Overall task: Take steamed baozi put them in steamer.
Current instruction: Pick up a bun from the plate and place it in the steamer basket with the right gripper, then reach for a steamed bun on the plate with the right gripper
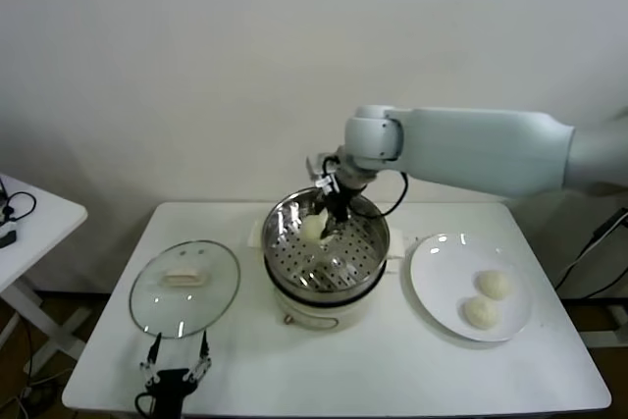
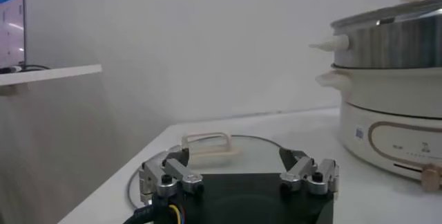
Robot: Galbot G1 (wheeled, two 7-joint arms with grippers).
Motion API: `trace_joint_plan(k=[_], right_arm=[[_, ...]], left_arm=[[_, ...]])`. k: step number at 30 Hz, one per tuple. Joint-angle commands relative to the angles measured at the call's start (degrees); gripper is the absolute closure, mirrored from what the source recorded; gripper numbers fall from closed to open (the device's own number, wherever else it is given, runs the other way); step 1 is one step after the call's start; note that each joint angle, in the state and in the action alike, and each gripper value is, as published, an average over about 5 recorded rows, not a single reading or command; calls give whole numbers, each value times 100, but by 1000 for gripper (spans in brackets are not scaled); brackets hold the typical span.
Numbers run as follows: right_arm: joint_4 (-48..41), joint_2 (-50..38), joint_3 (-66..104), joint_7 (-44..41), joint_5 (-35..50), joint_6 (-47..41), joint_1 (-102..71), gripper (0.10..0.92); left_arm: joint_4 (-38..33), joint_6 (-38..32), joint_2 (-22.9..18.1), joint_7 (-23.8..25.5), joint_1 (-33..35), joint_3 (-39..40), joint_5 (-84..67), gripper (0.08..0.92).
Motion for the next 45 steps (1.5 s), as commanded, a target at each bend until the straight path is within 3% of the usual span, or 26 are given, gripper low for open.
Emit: trace_joint_plan(k=[1, 18, 24, 30, 37, 41, 45], right_arm=[[-567, 475, 211, 259, -644, -107, -780, 474], [-1037, 657, 537, 269, -553, -44, -1080, 467], [-802, 354, 483, 61, -133, 49, -668, 354], [-353, -500, -74, -692, 356, 536, 389, 216], [-402, -1616, -1091, -1813, 256, 1514, 1335, 203], [-476, -2314, -1510, -2201, -350, 2155, 1349, 202], [-299, -3118, -1497, -1965, -1404, 2301, 825, 203]], left_arm=[[-2, -2, -19, -2, -3, 3, 11, 177], [37, -16, -16, -10, -52, -26, 8, 177], [16, -12, -27, -7, -46, -20, 15, 177], [-34, -6, -36, -6, -31, -13, 26, 177], [-82, 6, -38, -3, 5, 2, 46, 177], [-94, -7, -33, -4, 33, -4, 35, 177], [-75, -25, -44, -9, 28, -5, 29, 177]])
